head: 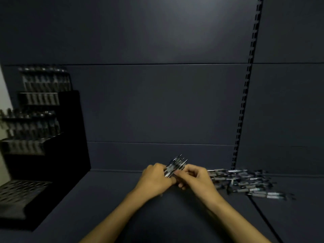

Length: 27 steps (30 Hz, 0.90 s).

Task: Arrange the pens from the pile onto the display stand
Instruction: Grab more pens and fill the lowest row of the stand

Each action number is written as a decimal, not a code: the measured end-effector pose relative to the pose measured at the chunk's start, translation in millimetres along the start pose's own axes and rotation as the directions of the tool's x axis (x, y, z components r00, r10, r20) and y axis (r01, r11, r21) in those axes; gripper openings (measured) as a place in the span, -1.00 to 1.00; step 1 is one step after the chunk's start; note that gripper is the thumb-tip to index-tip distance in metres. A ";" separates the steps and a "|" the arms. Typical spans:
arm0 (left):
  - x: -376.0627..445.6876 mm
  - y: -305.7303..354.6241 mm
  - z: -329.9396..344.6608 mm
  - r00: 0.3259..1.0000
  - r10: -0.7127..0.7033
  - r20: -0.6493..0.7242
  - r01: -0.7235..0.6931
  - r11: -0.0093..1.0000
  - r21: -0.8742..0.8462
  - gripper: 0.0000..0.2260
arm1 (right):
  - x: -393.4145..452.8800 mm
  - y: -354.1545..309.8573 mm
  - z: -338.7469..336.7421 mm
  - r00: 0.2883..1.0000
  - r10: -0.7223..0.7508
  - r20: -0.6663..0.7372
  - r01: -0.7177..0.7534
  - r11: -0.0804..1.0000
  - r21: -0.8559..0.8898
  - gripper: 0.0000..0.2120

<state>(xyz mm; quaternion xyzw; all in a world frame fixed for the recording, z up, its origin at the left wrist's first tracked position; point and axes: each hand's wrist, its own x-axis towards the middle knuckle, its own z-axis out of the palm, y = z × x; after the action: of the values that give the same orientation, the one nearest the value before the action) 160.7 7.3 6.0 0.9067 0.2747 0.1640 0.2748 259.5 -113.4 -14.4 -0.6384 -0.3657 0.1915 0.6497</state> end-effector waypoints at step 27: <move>-86.1 -132.4 -166.2 0.997 0.064 -0.030 -0.060 0.989 0.139 -0.84 | -57.2 -60.0 221.5 0.998 -0.045 -0.048 0.053 0.982 0.183 -0.85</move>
<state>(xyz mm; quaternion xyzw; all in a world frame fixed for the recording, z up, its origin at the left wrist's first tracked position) -36.3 117.0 47.6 0.9287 0.2617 0.1685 0.2017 49.3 -8.4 12.3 -0.5706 -0.3475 0.1944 0.7183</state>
